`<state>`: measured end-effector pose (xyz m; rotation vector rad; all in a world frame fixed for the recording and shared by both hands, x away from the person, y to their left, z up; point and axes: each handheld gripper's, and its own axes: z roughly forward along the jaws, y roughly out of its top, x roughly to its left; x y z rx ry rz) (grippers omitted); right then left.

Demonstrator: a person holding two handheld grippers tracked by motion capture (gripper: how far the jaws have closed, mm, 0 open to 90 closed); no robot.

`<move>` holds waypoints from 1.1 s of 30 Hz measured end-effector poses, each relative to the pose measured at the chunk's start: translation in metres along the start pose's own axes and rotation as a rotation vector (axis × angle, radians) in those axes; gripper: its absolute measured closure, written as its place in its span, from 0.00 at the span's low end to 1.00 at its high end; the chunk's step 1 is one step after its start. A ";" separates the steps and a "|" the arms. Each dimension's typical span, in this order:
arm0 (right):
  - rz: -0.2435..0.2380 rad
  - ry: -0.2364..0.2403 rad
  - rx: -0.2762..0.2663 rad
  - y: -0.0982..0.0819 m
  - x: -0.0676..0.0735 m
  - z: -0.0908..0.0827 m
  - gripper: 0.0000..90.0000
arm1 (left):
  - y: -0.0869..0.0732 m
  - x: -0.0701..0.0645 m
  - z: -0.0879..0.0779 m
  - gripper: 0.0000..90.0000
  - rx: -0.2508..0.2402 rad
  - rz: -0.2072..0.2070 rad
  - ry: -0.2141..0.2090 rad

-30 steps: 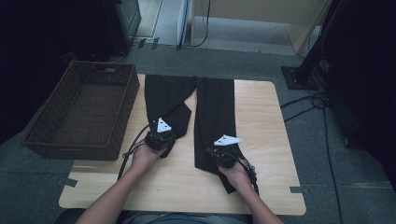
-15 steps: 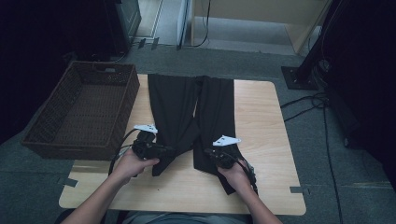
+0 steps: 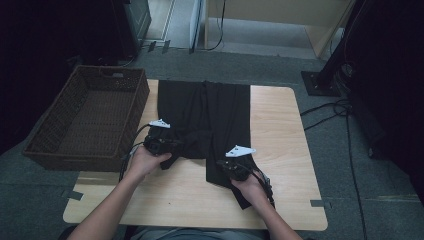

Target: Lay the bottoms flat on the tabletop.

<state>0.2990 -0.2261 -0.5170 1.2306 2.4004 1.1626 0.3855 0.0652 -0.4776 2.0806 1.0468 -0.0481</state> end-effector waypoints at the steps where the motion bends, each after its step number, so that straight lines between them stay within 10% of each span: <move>1: -0.001 0.000 0.001 0.000 0.000 0.000 0.97 | 0.000 0.002 0.004 0.89 0.003 -0.004 0.008; 18: -0.003 0.069 0.067 -0.008 0.020 -0.010 0.97 | 0.021 -0.007 0.007 0.43 -0.061 0.054 0.031; 24: -0.030 0.087 0.076 -0.014 0.032 -0.015 0.97 | 0.023 0.000 0.034 0.41 -0.020 0.045 0.035; 29: 0.004 0.107 0.061 -0.015 0.027 -0.014 0.94 | 0.014 -0.002 0.050 0.42 0.004 0.120 0.088; 33: 0.003 0.120 0.046 -0.014 0.025 -0.014 0.82 | 0.005 -0.005 0.054 0.65 -0.021 0.156 0.100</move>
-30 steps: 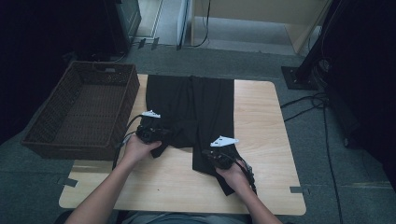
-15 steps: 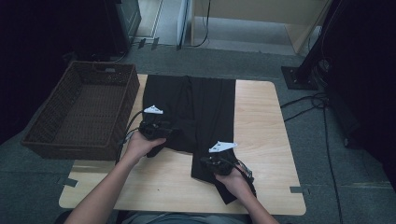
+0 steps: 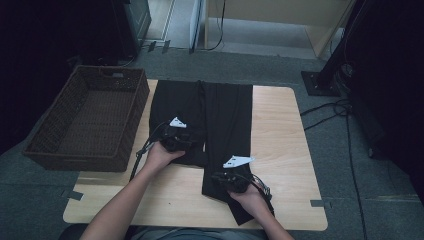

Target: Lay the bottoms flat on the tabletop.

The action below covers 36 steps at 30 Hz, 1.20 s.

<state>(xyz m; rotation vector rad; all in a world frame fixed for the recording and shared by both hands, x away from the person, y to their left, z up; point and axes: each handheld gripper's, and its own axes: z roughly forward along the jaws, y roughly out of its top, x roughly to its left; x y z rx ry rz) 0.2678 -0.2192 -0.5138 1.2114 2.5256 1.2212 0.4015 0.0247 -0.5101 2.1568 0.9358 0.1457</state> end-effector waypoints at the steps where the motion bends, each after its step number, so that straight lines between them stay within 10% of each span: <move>1: 0.000 -0.001 -0.011 0.001 0.000 0.000 0.79 | -0.002 -0.001 0.000 0.74 -0.007 -0.002 -0.001; 4: 0.018 -0.011 -0.055 0.006 -0.005 -0.004 0.73 | -0.008 0.000 -0.003 0.96 0.002 -0.030 -0.047; 7: 0.049 -0.035 -0.109 0.011 -0.014 -0.005 0.65 | -0.012 0.003 -0.008 0.98 0.028 -0.060 -0.117; 17: 0.077 -0.189 -0.188 0.049 -0.056 0.005 0.55 | -0.024 -0.001 -0.016 0.98 0.029 -0.084 -0.156; 32: 0.225 -0.273 -0.185 0.108 -0.108 0.076 0.44 | -0.027 0.000 -0.018 0.98 0.026 -0.105 -0.167; 36: 0.167 -0.338 -0.143 0.118 -0.108 0.091 0.44 | -0.028 0.000 -0.019 0.98 0.025 -0.109 -0.172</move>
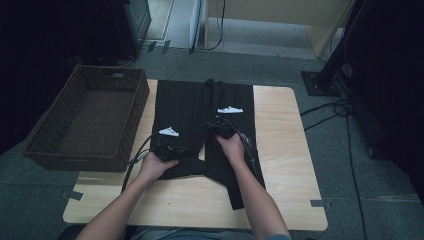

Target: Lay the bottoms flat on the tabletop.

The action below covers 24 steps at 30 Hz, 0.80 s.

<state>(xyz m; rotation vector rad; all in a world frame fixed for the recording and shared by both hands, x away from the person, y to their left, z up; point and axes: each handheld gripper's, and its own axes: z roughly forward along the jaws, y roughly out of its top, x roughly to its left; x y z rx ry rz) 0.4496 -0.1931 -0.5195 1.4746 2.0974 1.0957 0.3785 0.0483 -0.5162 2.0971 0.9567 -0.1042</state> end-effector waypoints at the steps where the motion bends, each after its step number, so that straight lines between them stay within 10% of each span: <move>1: -0.023 -0.018 0.001 0.001 0.003 0.002 0.45 | 0.000 0.000 0.000 0.98 0.001 -0.004 -0.003; 7: -0.101 -0.058 0.005 0.006 0.015 0.012 0.53 | -0.001 -0.002 0.000 0.98 -0.002 -0.009 -0.001; 12: -0.128 -0.020 -0.003 0.001 0.019 0.007 0.94 | -0.002 -0.002 -0.001 0.97 -0.007 -0.020 -0.002; 24: -0.155 0.092 0.006 -0.035 0.025 -0.033 0.97 | 0.025 -0.006 -0.021 0.60 -0.051 -0.033 -0.002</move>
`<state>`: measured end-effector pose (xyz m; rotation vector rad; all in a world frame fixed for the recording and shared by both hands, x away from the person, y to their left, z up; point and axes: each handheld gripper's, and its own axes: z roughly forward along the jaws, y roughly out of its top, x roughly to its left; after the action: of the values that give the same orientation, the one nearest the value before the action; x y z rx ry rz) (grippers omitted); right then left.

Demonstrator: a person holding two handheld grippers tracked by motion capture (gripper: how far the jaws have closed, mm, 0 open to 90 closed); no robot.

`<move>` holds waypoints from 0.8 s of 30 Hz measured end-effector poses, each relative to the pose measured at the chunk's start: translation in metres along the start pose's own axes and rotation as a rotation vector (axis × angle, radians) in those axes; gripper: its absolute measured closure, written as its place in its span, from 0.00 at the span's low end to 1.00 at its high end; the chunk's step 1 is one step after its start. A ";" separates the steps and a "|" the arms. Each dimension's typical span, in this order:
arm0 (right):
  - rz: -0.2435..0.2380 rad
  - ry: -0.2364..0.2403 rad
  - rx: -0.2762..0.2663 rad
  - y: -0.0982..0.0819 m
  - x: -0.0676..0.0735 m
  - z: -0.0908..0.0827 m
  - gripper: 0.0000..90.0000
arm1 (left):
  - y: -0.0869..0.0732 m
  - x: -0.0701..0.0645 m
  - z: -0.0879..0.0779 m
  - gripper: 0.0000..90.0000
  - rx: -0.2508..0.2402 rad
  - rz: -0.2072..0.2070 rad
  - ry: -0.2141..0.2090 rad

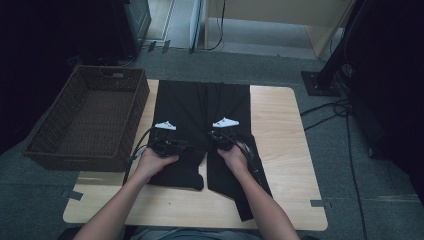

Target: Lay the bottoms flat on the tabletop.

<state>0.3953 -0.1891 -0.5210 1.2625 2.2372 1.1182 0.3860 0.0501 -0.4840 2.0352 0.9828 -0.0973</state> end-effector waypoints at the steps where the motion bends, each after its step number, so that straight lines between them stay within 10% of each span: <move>1: 0.002 0.018 0.002 -0.005 0.004 -0.006 0.97 | 0.003 0.001 0.001 0.56 0.006 -0.003 0.007; 17: -0.019 0.180 0.040 -0.068 0.060 -0.076 0.97 | 0.019 0.021 0.026 0.45 0.020 -0.019 0.123; 24: -0.077 0.350 0.092 -0.087 0.096 -0.095 0.97 | 0.016 0.030 0.034 0.44 0.032 0.028 0.152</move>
<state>0.2355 -0.1793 -0.5198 1.0698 2.5933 1.3044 0.4260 0.0386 -0.5065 2.1095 1.0514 0.0584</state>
